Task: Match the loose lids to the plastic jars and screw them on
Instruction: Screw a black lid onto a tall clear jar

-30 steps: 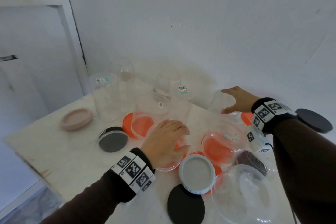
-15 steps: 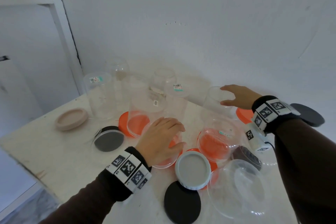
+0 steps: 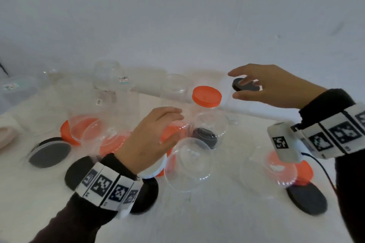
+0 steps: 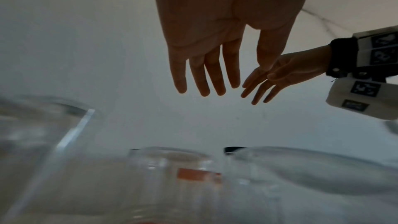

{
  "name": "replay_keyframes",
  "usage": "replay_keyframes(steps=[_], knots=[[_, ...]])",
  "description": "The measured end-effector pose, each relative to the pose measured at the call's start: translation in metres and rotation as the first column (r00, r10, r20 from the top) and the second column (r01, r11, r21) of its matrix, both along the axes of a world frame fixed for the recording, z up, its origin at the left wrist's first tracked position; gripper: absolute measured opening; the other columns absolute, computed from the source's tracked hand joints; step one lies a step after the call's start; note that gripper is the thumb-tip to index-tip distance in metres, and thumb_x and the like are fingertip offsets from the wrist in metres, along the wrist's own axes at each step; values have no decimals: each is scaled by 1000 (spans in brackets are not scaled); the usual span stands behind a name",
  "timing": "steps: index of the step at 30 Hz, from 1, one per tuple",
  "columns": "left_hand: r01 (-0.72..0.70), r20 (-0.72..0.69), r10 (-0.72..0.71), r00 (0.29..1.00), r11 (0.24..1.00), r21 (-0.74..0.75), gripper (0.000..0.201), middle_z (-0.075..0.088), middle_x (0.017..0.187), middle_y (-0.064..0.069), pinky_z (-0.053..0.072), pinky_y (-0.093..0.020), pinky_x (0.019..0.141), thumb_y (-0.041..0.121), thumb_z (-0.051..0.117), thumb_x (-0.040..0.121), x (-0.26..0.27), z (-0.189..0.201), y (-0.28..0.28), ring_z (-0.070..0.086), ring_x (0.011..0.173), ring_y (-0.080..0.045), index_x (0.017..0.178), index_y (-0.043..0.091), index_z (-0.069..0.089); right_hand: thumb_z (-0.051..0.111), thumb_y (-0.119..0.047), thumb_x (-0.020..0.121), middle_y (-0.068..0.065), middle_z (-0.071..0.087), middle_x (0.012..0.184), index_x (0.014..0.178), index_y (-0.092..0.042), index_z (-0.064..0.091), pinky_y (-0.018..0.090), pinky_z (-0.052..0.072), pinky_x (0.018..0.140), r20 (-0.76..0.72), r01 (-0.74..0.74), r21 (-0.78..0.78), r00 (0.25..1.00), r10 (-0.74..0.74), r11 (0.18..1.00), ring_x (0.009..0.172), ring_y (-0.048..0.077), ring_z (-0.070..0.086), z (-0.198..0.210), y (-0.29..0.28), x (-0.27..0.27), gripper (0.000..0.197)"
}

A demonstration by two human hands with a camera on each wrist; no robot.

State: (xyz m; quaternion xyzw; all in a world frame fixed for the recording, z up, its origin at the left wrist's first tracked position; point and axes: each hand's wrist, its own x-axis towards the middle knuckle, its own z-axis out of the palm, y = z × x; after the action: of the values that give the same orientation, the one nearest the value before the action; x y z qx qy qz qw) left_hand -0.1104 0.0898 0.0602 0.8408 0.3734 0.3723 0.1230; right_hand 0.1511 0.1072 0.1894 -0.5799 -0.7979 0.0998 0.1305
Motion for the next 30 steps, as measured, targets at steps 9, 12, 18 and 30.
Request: replay_keyframes(steps=[9, 12, 18, 30], knots=[[277, 3, -278, 961, 955, -109, 50, 52, 127, 6, 24, -4, 99, 48, 45, 85, 129, -11, -38, 39, 117, 2, 124, 17, 54, 63, -47, 74, -24, 54, 110, 117, -33, 54, 25, 45, 88, -45, 135, -44, 990, -137, 990, 101, -1, 55, -33, -87, 97, 46], [294, -71, -308, 949, 942, -165, 61, 44, 136, 8, 22, -7, 102, 54, 48, 81, 164, -21, -40, 33, 124, 0, 131, 19, 46, 68, -38, 78, -23, 51, 112, 115, -38, 51, 21, 42, 86, -66, 177, -116, 980, -185, 977, 105, 1, 53, -62, -107, 123, 41], [220, -329, -261, 907, 963, -157, 89, 22, 151, 0, 17, -32, 114, 51, 72, 70, 219, -35, -32, 17, 138, -17, 141, 19, 31, 65, -32, 84, -6, 47, 128, 131, -20, 47, 19, 34, 94, 19, 264, -163, 964, -264, 951, 113, 10, 46, -112, -131, 153, 52], [1, -497, -85, 864, 986, -168, 85, 23, 150, 3, 21, -35, 112, 51, 69, 72, 223, -46, -16, 18, 138, -17, 141, 21, 31, 55, -34, 90, 0, 49, 125, 126, -14, 50, 26, 43, 90, 234, 170, -360, 968, -87, 917, 104, 16, 49, -167, -145, 162, 41]])
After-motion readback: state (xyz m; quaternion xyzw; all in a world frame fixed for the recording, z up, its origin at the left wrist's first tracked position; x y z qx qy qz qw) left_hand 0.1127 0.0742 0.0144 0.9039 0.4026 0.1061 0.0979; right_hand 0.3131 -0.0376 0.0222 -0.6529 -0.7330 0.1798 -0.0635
